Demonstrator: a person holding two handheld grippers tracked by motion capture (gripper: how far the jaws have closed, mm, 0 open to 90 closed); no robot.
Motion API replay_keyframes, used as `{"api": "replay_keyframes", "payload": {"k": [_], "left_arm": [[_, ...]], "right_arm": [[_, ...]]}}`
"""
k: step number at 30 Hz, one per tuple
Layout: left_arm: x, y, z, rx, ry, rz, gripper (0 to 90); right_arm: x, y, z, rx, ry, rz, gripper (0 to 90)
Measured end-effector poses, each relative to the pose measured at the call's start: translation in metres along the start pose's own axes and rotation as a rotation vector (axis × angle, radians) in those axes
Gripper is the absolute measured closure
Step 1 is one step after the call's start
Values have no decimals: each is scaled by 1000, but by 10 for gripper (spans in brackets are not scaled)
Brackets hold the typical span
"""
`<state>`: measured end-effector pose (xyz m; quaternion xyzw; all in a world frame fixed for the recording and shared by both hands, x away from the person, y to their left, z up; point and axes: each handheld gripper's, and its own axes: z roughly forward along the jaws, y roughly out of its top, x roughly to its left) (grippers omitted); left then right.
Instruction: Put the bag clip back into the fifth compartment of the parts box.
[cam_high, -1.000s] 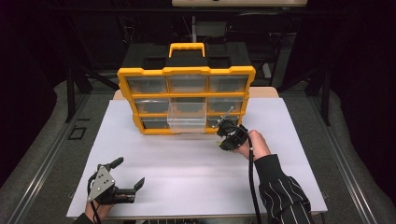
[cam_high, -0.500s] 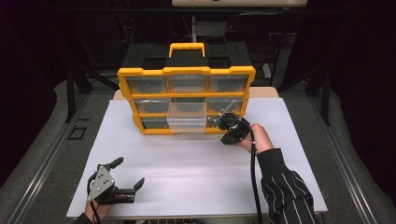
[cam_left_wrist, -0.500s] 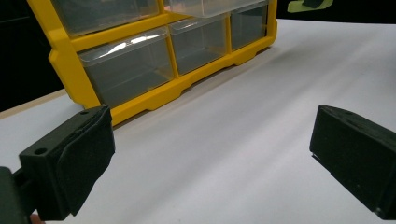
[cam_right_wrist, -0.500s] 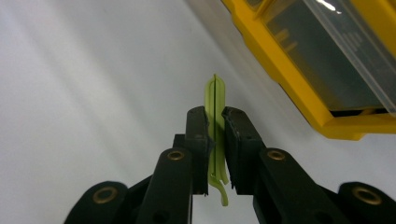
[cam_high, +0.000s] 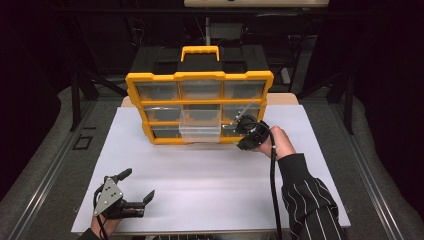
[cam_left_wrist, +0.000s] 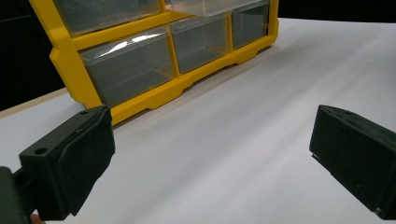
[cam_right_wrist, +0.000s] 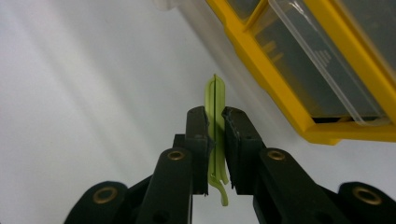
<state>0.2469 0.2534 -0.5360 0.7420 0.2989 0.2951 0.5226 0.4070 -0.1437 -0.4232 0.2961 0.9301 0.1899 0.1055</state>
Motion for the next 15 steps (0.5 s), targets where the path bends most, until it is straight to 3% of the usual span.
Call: {"api": "replay_keyframes", "payload": {"k": [15], "left_arm": [[3,0,1,-1,2,-16,2]], "right_arm": [[-6,14,-20,-12,-19,-26,804]]}}
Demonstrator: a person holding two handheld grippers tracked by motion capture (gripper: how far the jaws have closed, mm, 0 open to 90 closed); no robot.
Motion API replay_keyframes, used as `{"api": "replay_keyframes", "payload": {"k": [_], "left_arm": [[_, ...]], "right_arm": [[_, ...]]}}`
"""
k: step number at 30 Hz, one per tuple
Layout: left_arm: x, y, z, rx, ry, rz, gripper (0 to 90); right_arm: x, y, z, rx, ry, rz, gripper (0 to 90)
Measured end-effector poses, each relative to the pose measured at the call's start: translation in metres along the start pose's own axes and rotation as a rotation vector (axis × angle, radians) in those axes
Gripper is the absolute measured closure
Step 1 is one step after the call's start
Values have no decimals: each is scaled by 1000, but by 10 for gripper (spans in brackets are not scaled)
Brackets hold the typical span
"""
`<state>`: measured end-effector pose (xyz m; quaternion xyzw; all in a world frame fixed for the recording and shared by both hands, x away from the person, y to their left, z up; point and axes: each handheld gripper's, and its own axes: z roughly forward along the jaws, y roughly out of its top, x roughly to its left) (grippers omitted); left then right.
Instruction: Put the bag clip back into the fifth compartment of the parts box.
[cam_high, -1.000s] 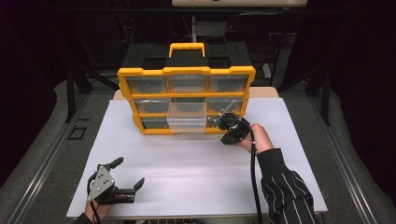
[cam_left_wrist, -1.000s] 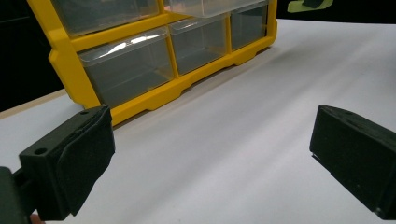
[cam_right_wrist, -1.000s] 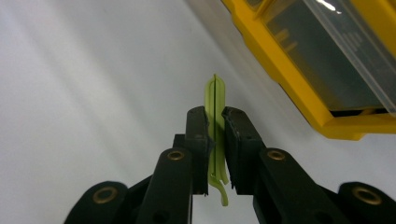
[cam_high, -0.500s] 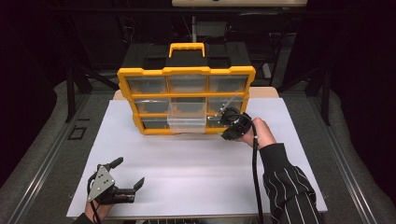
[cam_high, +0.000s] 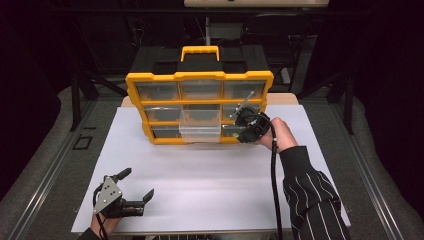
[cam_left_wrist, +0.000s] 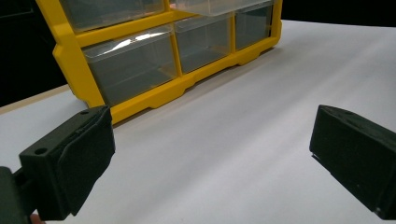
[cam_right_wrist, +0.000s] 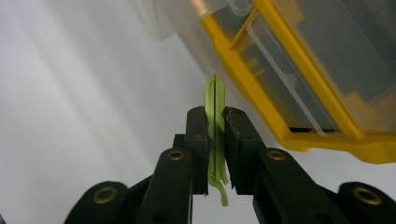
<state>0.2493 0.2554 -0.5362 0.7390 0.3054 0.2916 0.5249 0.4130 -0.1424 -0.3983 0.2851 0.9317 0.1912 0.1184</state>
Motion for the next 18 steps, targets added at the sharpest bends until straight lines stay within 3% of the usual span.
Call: {"api": "replay_keyframes", "payload": {"k": [18], "left_arm": [[-1,0,1,6,-8,1,2]], "right_arm": [[-12,9,-8,-18,15,-21,804]]}}
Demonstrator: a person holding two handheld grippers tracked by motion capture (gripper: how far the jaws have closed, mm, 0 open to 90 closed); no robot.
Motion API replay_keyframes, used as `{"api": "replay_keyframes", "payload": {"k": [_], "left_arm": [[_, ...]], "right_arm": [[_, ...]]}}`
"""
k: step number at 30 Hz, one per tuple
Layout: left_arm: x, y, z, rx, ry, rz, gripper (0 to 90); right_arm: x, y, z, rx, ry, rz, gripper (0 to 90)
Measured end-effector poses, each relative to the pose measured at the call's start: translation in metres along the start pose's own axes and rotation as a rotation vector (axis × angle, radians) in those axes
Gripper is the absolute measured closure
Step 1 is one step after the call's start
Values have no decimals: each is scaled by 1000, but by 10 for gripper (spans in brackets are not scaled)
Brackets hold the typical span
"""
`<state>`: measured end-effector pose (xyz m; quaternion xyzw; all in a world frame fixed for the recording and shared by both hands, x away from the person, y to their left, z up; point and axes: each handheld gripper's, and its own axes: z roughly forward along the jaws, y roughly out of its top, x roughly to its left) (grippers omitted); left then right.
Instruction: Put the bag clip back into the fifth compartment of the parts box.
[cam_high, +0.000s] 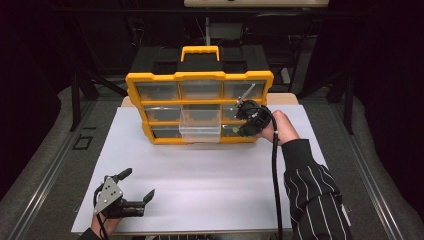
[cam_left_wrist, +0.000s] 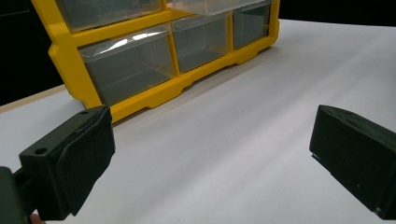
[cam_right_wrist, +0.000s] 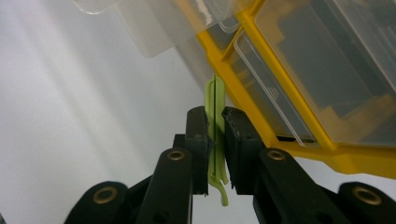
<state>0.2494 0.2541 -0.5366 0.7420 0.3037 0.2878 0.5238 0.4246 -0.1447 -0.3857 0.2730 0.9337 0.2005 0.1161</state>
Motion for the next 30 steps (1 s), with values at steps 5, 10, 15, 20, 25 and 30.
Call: {"api": "replay_keyframes", "payload": {"k": [5,10,15,20,25,30], "left_arm": [[0,0,0,-2,3,0,2],[0,0,0,-1,2,-2,2],[0,0,0,-3,3,-2,2],[0,0,0,3,4,2,3],[0,0,0,-3,5,-3,3],[0,0,0,-2,3,2,2]], "right_arm": [[-4,3,-3,-1,6,-4,804],[-6,7,-8,-4,1,-12,804],[-8,11,-14,-11,-5,-17,804],[-9,16,-19,-12,-11,-24,803],[-8,21,-25,-13,-18,-26,803],[-8,26,-30,-22,-22,-36,804]]}}
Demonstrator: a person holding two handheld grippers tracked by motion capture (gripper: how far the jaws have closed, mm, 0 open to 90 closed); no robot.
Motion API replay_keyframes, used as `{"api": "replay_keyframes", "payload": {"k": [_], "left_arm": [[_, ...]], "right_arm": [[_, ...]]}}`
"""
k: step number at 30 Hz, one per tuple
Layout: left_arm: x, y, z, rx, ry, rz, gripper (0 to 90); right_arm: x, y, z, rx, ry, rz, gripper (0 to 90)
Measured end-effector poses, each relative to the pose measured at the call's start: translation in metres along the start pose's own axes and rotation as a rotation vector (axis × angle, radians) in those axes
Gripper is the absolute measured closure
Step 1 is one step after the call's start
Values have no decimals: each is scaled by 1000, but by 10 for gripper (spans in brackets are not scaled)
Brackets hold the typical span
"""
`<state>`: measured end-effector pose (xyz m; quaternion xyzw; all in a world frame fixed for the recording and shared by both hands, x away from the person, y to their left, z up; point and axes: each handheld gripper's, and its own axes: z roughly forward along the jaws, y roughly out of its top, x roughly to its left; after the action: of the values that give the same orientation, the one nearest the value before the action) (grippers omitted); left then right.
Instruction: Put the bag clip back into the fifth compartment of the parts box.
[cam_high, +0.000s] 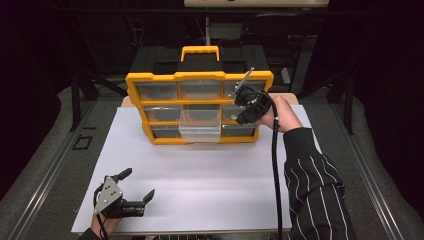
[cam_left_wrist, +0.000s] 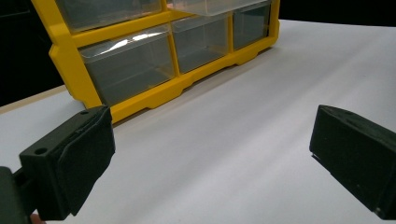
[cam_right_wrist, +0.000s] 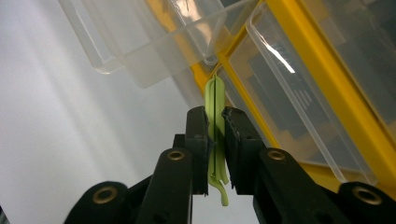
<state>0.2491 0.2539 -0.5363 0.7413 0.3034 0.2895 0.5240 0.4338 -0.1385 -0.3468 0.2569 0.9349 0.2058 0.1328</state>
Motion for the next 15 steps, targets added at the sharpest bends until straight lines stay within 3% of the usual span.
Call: {"api": "replay_keyframes", "payload": {"k": [15], "left_arm": [[0,0,0,-2,1,0,3]], "right_arm": [[2,9,-13,-17,-9,-7,803]]}}
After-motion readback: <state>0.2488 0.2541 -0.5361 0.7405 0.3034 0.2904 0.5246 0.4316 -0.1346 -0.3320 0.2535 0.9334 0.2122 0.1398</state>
